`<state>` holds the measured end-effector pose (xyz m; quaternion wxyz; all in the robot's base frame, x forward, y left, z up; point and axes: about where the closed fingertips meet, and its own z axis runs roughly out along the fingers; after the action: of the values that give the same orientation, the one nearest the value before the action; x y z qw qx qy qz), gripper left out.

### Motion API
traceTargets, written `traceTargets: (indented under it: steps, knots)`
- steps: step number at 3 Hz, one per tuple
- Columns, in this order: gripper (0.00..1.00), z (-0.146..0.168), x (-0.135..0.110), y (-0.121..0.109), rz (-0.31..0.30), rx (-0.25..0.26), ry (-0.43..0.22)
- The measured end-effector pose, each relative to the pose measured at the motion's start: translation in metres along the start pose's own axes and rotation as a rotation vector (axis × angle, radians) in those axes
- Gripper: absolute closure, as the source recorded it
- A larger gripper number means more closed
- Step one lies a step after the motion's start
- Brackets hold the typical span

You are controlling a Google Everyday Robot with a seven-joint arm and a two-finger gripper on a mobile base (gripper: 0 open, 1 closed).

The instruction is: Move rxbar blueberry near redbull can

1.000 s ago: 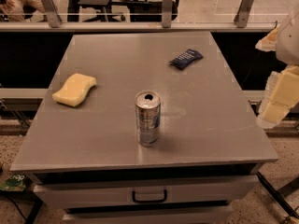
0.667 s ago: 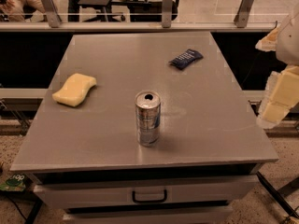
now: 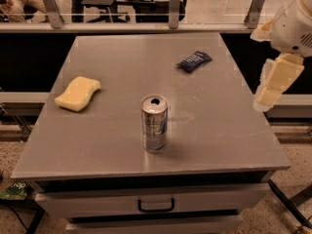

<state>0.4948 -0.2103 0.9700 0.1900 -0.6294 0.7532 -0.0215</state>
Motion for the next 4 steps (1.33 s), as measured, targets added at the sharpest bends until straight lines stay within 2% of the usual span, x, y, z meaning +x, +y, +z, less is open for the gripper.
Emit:
traceTargets:
  steps: [2, 3, 4]
  knots:
    - [0.0, 0.044, -0.004, -0.073, -0.103, -0.061, -0.06]
    - [0.0, 0.07, -0.013, -0.107, -0.169, -0.093, -0.065]
    - [0.0, 0.108, -0.029, -0.143, -0.248, -0.112, -0.034]
